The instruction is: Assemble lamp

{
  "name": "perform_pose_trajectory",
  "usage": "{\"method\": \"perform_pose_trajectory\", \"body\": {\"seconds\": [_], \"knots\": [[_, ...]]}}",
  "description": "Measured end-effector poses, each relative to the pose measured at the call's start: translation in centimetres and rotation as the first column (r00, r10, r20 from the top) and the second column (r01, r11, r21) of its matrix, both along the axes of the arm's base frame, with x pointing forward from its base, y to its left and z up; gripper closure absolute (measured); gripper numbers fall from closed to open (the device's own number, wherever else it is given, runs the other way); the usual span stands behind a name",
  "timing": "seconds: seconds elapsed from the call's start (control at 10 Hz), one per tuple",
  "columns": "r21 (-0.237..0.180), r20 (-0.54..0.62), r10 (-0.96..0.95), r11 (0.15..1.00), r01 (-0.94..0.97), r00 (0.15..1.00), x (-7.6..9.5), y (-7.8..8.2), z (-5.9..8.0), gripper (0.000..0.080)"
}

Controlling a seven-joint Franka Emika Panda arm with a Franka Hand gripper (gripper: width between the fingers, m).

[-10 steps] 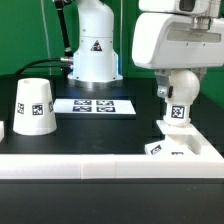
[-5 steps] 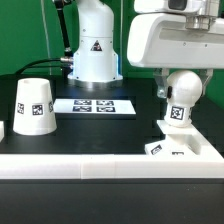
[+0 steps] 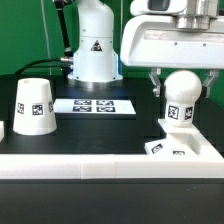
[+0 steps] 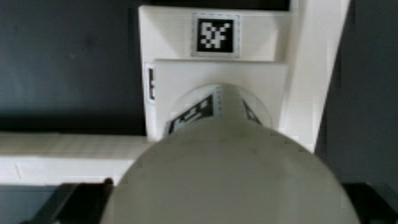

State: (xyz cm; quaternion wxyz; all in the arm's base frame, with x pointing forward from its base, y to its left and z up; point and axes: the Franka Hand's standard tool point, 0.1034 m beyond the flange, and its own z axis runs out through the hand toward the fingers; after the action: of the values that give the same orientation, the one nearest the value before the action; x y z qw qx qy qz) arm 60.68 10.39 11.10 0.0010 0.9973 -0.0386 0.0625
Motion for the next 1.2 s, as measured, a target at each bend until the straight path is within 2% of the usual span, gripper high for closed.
{"method": "perform_pose_trajectory", "body": {"seconds": [0.4, 0.8, 1.0, 1.2], "knots": [[0.061, -0.015, -0.331, 0.942, 0.331, 0.944, -0.05, -0.33, -0.12, 0.022], [0.093, -0.043, -0.523, 0.846, 0.525, 0.851, -0.13, -0.42, -0.2, 0.022], [0.12, -0.088, -0.682, 0.717, 0.687, 0.726, -0.23, -0.43, -0.22, 0.022], [0.137, -0.145, -0.813, 0.548, 0.825, 0.564, -0.28, -0.51, -0.23, 0.022]]}}
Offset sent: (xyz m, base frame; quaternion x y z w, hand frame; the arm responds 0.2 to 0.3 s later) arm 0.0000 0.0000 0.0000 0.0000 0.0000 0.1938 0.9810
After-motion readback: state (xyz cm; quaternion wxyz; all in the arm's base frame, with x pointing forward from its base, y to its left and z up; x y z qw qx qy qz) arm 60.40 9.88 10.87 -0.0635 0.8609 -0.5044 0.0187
